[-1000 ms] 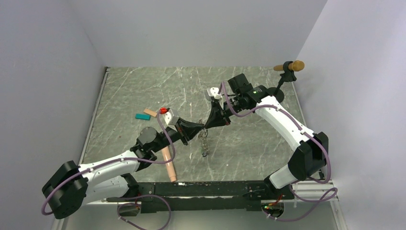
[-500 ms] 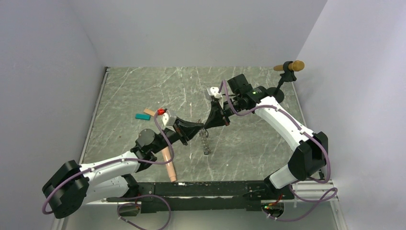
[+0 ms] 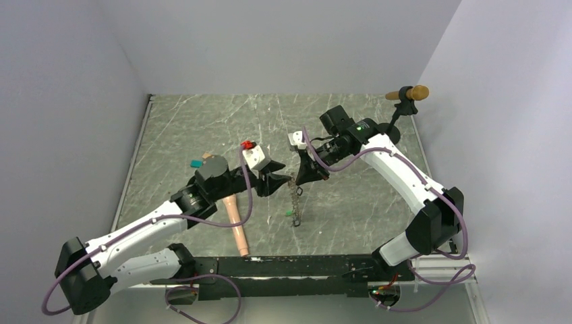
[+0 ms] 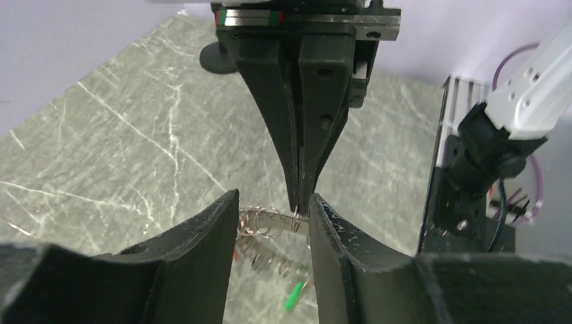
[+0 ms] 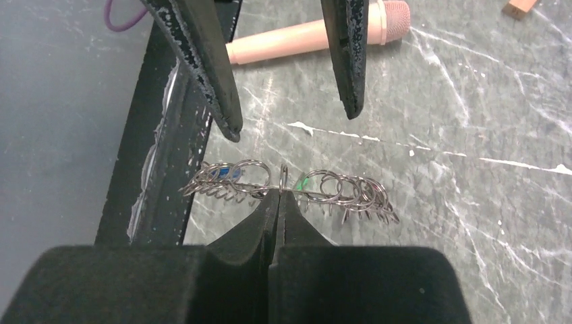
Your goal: Put the keys on the keyring
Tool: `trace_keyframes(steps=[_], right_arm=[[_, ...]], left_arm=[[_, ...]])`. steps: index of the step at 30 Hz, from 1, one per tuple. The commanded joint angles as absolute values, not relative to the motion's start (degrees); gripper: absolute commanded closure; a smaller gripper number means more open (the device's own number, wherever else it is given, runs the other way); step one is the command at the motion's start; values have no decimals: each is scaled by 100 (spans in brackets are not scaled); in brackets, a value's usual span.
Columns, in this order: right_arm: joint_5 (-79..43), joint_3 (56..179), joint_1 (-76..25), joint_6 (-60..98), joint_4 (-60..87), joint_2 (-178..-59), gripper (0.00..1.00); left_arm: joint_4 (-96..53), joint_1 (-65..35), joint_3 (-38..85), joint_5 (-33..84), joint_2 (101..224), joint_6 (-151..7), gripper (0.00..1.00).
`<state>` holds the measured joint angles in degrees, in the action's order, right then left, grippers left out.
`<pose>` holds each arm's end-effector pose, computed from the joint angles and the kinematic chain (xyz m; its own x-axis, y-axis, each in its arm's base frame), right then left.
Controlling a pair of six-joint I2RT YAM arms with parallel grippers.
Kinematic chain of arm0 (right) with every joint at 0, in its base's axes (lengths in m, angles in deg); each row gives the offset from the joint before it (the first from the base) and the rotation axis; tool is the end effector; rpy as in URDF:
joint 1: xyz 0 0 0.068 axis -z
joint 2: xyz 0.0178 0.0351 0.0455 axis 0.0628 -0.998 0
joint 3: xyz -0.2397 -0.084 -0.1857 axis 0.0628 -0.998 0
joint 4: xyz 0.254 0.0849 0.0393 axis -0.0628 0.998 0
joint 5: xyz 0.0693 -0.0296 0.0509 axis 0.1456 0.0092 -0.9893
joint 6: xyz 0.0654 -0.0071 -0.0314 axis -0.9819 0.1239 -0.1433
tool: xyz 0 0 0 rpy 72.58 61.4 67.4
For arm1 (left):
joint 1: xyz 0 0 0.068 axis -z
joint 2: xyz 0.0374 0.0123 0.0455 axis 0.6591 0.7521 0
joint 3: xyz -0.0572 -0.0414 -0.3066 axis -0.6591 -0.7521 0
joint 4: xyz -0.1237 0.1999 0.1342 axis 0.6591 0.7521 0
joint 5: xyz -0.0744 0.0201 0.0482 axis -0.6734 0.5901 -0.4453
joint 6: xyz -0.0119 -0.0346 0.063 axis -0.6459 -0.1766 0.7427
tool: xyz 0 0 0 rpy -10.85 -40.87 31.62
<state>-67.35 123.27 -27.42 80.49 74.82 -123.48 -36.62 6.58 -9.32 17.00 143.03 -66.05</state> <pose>0.2323 0.1988 0.3598 0.0060 -0.5188 -0.8549 -0.9698 -0.2115 0.1215 0.1490 -0.1908 0.3550 -0.0777 -0.0498 -0.9957 0.9012 0.4236 -0.0915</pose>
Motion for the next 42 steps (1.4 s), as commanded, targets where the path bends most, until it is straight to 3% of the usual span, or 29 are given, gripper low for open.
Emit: trace_keyframes(steps=[1, 19, 25, 30, 37, 42], right_arm=[[-6507, 12630, -2777, 8322, 7734, -12250, 100], [-6685, 12630, -2782, 8322, 7759, -12290, 100], [-6754, 12626, -2780, 8322, 7761, -12308, 100], [-6764, 12615, -2782, 8287, 7718, -12293, 100], [-6788, 12591, -2785, 8287, 7719, -12306, 100], [-6837, 12557, -2780, 8149, 7586, -12296, 97]], left_arm=[[-2045, 649, -219, 1304, 14582, -5463, 54], [-2448, 650, 63, 831, 15308, -5573, 58], [-2407, 657, 165, 623, 15530, -5623, 72], [-2389, 658, 154, 569, 15582, -5655, 73], [-2541, 653, 119, 500, 15571, -5757, 99], [-2998, 653, -134, 677, 15421, -6006, 100]])
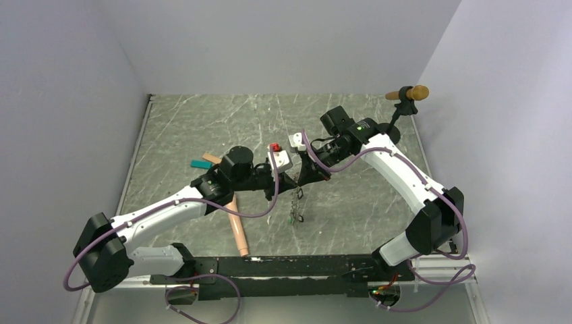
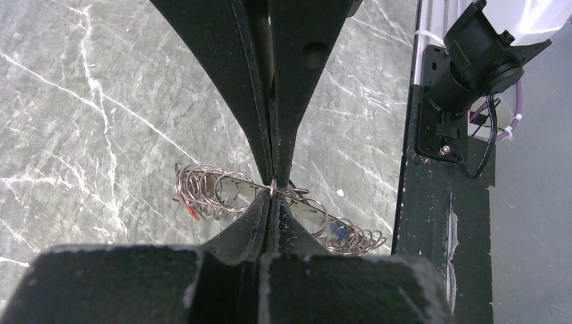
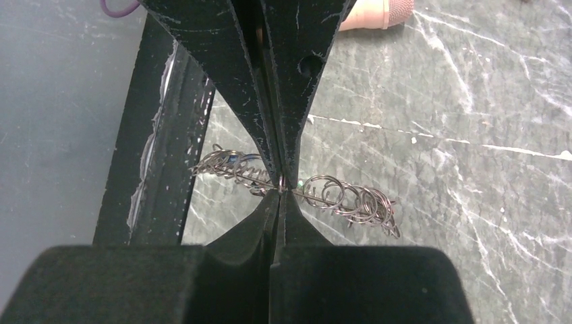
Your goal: Put the keys on the keyring
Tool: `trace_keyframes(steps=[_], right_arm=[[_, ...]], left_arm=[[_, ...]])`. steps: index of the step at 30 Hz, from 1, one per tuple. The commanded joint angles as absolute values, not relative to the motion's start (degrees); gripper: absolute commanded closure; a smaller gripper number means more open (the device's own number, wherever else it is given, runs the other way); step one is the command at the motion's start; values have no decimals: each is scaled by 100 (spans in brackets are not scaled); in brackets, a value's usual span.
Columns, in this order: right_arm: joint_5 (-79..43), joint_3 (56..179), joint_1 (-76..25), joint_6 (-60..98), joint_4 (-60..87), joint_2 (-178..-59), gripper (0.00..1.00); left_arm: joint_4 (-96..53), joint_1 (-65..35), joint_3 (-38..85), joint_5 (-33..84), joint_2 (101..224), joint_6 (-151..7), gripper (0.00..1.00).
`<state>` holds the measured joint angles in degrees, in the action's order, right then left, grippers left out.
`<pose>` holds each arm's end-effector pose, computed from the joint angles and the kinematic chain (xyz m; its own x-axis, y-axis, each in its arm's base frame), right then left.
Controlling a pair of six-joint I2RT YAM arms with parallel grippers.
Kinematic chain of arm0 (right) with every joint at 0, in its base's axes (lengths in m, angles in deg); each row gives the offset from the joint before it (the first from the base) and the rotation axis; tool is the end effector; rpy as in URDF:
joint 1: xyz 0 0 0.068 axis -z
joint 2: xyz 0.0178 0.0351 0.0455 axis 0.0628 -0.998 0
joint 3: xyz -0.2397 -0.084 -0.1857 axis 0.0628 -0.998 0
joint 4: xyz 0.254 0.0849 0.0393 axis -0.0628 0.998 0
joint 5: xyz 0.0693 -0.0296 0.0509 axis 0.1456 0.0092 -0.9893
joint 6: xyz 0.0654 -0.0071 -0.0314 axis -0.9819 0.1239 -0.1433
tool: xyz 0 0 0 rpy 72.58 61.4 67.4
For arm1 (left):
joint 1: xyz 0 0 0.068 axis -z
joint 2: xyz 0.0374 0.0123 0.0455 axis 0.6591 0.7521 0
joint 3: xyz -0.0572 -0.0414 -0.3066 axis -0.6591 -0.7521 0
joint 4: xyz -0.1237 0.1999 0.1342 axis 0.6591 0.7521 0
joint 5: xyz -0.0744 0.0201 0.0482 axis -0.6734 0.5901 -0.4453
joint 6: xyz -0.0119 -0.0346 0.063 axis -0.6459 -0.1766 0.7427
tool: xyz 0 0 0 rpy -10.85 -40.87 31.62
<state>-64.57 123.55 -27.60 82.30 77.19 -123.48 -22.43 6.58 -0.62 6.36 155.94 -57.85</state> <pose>0.2300 0.1966 0.3573 0.0217 -0.5606 -0.8278 -0.9716 -0.2069 0.1147 0.1743 -0.2342 0.3274 -0.1582 0.2376 -0.9584 0.9617 0.2572 -0.0950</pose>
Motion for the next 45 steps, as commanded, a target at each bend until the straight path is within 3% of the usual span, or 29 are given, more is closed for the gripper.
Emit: trace_keyframes(steps=[1, 7, 14, 25, 29, 45], right_arm=[[-6857, 12541, -2771, 8105, 7542, -12293, 92], [-7188, 12431, -2649, 7923, 7361, -12254, 74], [-7526, 12321, -2538, 7800, 7228, -12227, 68], [-7929, 12221, -2341, 7635, 7054, -12135, 68], [-8272, 12302, -2078, 8018, 7410, -12060, 61], [-8551, 12036, -2030, 7289, 6734, -11991, 76]], left_arm=[[-3234, 653, -270, 796, 15328, -6229, 100], [-4821, 607, -1210, 1329, 14816, -7216, 100], [-6255, 607, -1819, 1535, 14708, -7908, 100], [-6714, 598, -1888, 1241, 14940, -8120, 100], [-6722, 586, -1920, 1187, 14948, -8136, 100], [-7142, 546, -1932, 961, 15181, -8361, 100]])
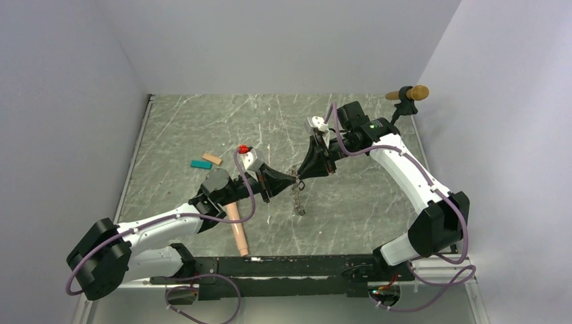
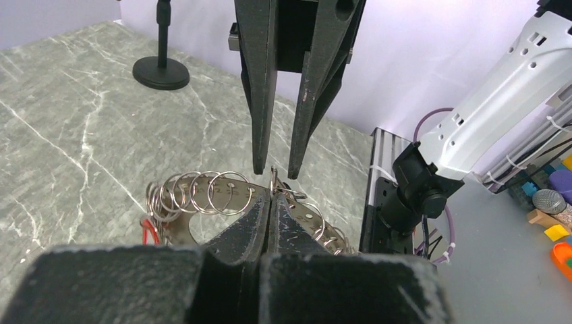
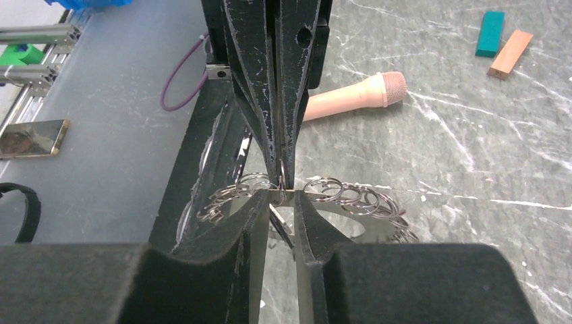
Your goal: Put the keys on the keyring
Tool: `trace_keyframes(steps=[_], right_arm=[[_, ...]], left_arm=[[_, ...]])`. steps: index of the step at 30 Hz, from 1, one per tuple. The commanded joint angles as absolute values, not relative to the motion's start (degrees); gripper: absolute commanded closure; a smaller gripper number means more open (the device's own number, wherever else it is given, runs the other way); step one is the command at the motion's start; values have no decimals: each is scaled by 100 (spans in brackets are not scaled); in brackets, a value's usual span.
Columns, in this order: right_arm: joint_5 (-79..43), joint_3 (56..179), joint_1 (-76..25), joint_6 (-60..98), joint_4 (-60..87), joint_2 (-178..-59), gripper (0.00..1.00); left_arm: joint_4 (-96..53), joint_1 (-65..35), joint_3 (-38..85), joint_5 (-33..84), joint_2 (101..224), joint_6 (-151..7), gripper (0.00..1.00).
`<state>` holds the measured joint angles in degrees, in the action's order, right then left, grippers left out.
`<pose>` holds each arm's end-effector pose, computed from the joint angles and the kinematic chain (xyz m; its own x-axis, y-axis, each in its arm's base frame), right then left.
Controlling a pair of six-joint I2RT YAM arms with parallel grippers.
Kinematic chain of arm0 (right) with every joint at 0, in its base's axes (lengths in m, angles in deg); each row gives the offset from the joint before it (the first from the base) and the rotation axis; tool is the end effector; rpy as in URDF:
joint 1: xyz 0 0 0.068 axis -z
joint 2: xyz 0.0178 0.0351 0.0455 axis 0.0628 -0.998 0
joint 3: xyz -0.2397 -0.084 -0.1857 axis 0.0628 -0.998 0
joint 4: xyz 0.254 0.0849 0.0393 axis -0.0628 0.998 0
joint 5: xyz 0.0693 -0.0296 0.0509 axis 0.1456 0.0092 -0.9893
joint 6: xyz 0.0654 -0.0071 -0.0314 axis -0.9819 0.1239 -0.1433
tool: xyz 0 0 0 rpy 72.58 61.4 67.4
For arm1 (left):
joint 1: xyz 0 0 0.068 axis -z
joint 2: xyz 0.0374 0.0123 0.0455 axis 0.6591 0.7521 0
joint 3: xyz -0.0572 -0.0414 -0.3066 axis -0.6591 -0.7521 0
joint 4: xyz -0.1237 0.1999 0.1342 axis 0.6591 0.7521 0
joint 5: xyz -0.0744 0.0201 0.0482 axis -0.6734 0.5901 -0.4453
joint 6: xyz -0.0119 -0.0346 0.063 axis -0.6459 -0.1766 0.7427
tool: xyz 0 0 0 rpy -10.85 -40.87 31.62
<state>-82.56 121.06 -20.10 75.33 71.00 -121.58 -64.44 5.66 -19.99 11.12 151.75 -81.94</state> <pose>0.2433 0.1697 0.3732 -0.1378 -0.3184 -0.9379 -0.9575 -0.1993 0.2083 0.1595 -0.2049 0.3112 -0.2391 -0.2356 -0.9420 0.9101 0.2839 -0.3020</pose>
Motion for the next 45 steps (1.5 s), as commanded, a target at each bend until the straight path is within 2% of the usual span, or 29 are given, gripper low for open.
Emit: trace_keyframes(steps=[1, 7, 9, 11, 17, 18, 19, 21, 22, 24, 26, 31, 33, 38, 45], right_arm=[[-8542, 12014, -2036, 7241, 6699, -11993, 77], [-8528, 11967, -2102, 7202, 6639, -12016, 79], [-8491, 11954, -2146, 7173, 6603, -12035, 86], [-8472, 11970, -2174, 7166, 6609, -12062, 98], [-8334, 12049, -2207, 7315, 6752, -12065, 100], [-8276, 12087, -2205, 7396, 6848, -12064, 100], [-8212, 12143, -2199, 7632, 7035, -12074, 100], [-8081, 12244, -2198, 8091, 7404, -12102, 100], [-8018, 12268, -2197, 8198, 7496, -12110, 100], [-7902, 12307, -2206, 8290, 7583, -12119, 100], [-7750, 12345, -2221, 8286, 7601, -12132, 100], [-7388, 12375, -2306, 8199, 7558, -12138, 100], [-7331, 12375, -2327, 8162, 7528, -12159, 100], [-7298, 12365, -2349, 8116, 7501, -12209, 100], [-7324, 12353, -2349, 8076, 7465, -12219, 100]], left_arm=[[-7168, 540, -1932, 961, 15191, -8376, 100], [-7186, 536, -1936, 1049, 15187, -8389, 100], [-7199, 540, -1956, 1077, 15173, -8395, 100], [-7206, 542, -1970, 1092, 15167, -8404, 100], [-7281, 500, -2083, 1141, 15119, -8502, 100], [-7280, 451, -2096, 1094, 15114, -8543, 98], [-7251, 402, -2117, 1014, 15088, -8580, 90], [-7187, 259, -2192, 798, 14968, -8608, 68], [-7134, 191, -2235, 677, 14881, -8591, 60], [-6724, 90, -2214, 391, 14674, -8377, 51], [-5833, 59, -2002, 164, 14495, -7866, 46], [-3627, 61, -1092, -202, 14585, -6436, 47], [-3300, 101, -835, -251, 14725, -6162, 48], [-2975, 265, -350, -127, 15075, -5623, 50], [-2782, 406, -44, -138, 15456, -5514, 60]])
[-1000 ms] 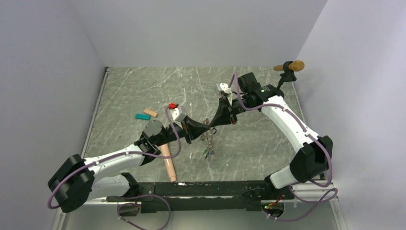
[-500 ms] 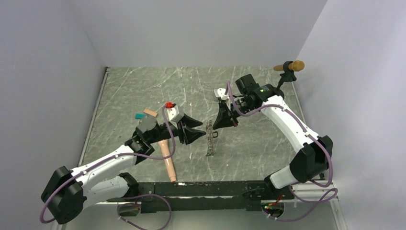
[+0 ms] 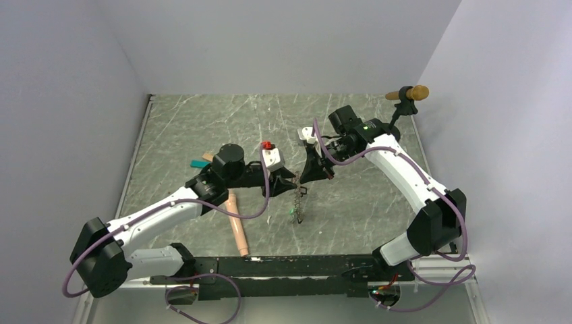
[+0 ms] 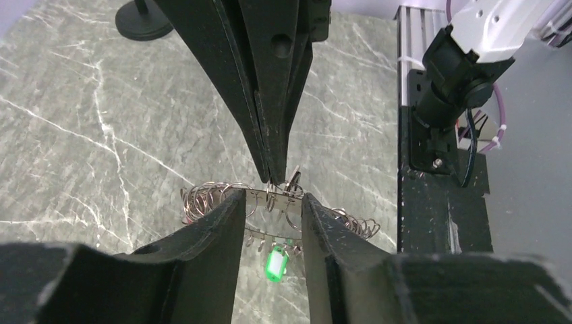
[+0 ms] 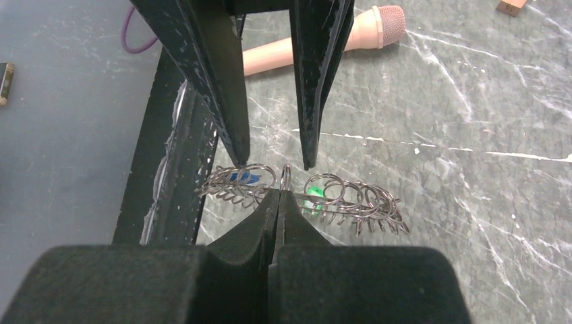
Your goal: Put the keys on the keyring
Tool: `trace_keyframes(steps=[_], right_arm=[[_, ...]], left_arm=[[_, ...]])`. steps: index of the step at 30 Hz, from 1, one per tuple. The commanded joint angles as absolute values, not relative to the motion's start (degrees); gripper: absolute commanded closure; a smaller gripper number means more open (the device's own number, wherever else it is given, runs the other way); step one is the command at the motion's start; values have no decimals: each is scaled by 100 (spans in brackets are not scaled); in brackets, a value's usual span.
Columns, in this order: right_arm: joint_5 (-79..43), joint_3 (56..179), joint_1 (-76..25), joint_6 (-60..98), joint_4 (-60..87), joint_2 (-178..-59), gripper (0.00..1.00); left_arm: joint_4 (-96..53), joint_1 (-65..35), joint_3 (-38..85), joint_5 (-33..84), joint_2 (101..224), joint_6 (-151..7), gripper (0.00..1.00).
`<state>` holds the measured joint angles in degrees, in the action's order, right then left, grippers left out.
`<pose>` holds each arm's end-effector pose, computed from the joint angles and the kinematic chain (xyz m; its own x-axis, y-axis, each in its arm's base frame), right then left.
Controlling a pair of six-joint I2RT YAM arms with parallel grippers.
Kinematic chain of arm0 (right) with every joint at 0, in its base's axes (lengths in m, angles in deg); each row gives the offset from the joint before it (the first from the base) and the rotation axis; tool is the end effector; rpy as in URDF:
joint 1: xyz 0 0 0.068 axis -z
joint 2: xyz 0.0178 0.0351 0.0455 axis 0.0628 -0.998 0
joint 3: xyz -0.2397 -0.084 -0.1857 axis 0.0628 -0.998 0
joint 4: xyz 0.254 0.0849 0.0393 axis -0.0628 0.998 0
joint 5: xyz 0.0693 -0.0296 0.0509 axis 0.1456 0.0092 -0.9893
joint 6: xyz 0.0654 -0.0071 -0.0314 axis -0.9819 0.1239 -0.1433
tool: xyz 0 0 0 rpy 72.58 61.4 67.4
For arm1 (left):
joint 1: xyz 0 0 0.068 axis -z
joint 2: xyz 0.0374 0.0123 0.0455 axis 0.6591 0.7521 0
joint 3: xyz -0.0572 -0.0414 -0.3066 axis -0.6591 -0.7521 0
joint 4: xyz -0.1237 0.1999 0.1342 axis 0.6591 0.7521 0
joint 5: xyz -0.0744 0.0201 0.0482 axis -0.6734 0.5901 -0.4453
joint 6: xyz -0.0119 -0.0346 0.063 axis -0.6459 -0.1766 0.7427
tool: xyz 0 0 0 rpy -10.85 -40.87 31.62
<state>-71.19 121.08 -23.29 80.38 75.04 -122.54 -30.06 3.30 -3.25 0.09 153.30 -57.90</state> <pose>0.2378 0.1798 0.3559 -0.0643 -0.4817 -0.8740 -0.9711 -0.1716 0.1660 0.1747 -0.2193 0.3392 -0.0785 0.1319 -0.9881 0.9782 0.2012 -0.0509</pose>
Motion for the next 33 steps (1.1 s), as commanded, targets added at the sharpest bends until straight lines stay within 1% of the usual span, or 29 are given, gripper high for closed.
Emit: trace_keyframes(steps=[1, 7, 10, 13, 14, 17, 20, 22, 26, 30, 33], right_arm=[[-7332, 12350, -2342, 8076, 7470, -12213, 100], [-7378, 12350, -2352, 8110, 7495, -12206, 100], [-7389, 12349, -2347, 8127, 7509, -12207, 100], [-7404, 12349, -2352, 8146, 7531, -12205, 100], [-7416, 12349, -2350, 8157, 7536, -12212, 100], [-7445, 12358, -2346, 8185, 7550, -12197, 100], [-7515, 12349, -2353, 8174, 7544, -12203, 100], [-7559, 12323, -2350, 8137, 7509, -12206, 100], [-7644, 12280, -2341, 8059, 7430, -12216, 90], [-7753, 12234, -2350, 7966, 7344, -12218, 87], [-7757, 12200, -2344, 7903, 7272, -12207, 85]], left_arm=[[-2749, 424, -24, -117, 15489, -5515, 62], [-2696, 443, 71, -30, 15586, -5536, 73], [-2718, 445, 89, -29, 15612, -5564, 86], [-2706, 447, 96, -10, 15631, -5593, 95], [-2690, 447, 105, -7, 15644, -5586, 100], [-2590, 446, 149, -24, 15675, -5548, 100], [-2733, 460, 14, 232, 15590, -5620, 100], [-3220, 461, -290, 481, 15375, -5889, 100], [-4548, 459, -1039, 929, 14969, -6745, 100], [-5710, 459, -1540, 1216, 14825, -7393, 100], [-6244, 458, -1715, 1324, 14819, -7671, 100]])
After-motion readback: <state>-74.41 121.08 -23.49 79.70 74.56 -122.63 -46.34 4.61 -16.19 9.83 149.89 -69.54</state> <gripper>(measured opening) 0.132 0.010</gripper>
